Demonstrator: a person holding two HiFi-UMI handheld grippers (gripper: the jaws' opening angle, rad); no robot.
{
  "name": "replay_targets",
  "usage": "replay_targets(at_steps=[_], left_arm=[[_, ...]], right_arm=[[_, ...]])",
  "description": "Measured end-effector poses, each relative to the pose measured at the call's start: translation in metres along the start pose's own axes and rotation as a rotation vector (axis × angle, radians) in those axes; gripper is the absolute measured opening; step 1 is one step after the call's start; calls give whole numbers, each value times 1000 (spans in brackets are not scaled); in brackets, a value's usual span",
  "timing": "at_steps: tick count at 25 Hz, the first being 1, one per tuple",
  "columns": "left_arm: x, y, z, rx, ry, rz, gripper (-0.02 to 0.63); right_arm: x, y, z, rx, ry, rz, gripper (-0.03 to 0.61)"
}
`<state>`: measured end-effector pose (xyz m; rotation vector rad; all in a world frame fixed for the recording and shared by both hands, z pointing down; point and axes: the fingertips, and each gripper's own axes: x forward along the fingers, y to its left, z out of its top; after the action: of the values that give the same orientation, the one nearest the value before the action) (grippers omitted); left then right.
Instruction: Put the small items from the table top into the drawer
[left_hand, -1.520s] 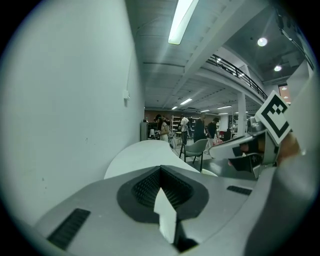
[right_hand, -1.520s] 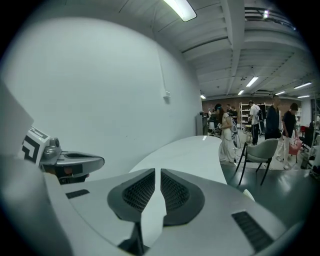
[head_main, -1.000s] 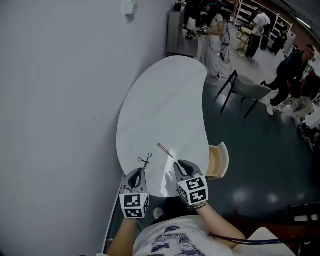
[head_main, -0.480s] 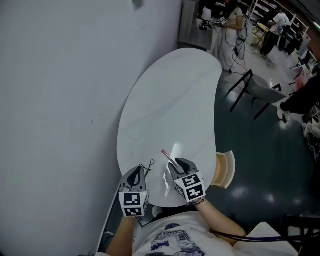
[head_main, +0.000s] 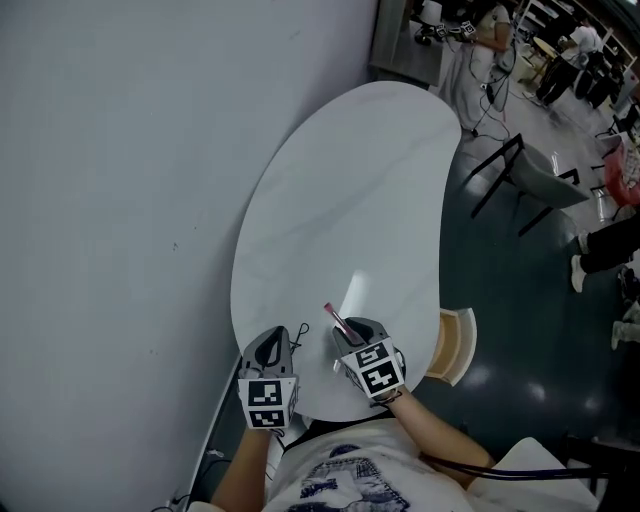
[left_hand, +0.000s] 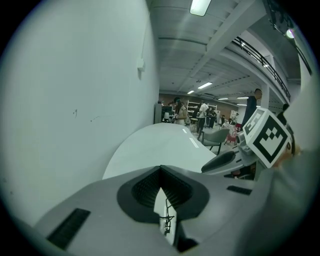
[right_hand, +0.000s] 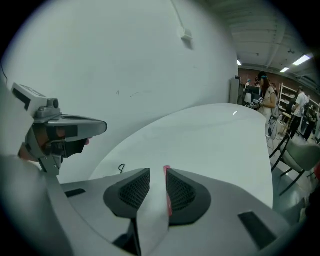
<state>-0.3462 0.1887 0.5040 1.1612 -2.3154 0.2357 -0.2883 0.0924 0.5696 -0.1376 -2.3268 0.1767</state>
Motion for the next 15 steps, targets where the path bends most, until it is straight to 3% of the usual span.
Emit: replay_targets(at_steps=[15], left_arm=[[27, 27, -13, -54, 84, 74, 20]], right_arm=[[55, -18, -32, -36, 177, 56, 112]])
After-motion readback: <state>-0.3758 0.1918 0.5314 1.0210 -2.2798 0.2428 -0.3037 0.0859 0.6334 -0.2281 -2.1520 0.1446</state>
